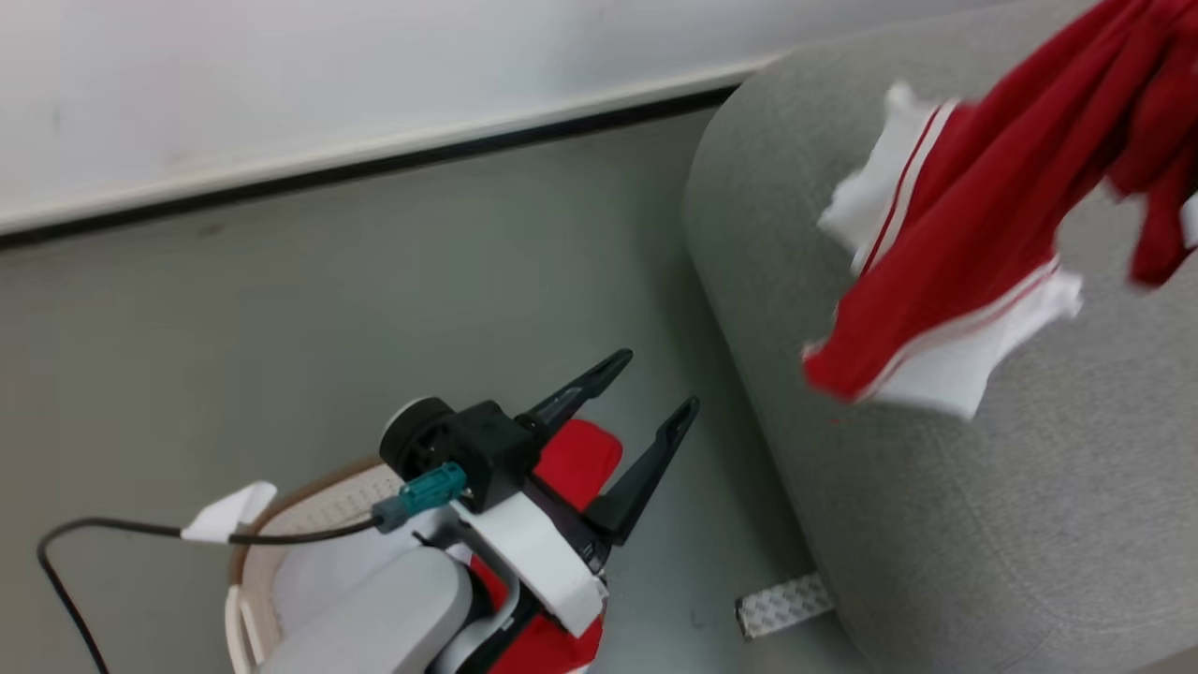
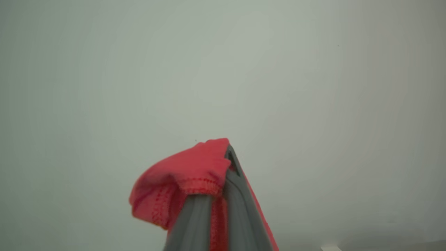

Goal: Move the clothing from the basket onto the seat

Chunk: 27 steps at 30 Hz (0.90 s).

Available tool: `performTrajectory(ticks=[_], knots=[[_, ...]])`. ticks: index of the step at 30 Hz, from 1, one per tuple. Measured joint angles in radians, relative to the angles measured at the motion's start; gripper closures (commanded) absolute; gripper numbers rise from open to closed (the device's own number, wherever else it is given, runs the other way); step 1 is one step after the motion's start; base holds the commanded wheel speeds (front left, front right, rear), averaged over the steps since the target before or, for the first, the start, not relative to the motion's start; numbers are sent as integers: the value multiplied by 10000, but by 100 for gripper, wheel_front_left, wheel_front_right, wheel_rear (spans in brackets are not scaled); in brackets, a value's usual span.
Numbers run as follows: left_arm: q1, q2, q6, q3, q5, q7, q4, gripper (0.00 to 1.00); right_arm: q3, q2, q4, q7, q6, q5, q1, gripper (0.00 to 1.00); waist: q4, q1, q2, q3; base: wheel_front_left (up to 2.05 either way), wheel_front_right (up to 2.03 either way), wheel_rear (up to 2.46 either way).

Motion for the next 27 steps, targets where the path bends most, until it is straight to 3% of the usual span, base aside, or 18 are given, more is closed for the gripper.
performTrajectory(ticks=[6,11,14,18,27], knots=[[-270,320,-54,42,61,226,-407,0,-825,-823,913,692,0,387,-2178,100,411,1,-1,999,0,0,0],[-425,512,-75,144,92,234,-617,0,-1977,-1789,1891,1120,0,-59,-3343,100,841,0,0,1707,0,0,0],[-500,598,-73,167,182,209,-694,0,-2140,-2115,2533,1463,0,-566,-3489,100,1111,0,0,2064,0,0,0],[-542,763,-38,244,186,178,-794,0,-2136,-2109,3507,1753,0,-1158,-3375,100,1362,0,-1,2508,0,0,0],[-737,917,0,265,328,236,-984,0,-1996,-1145,6604,3047,0,-2355,-2534,100,1548,0,-1,3275,0,0,0]])
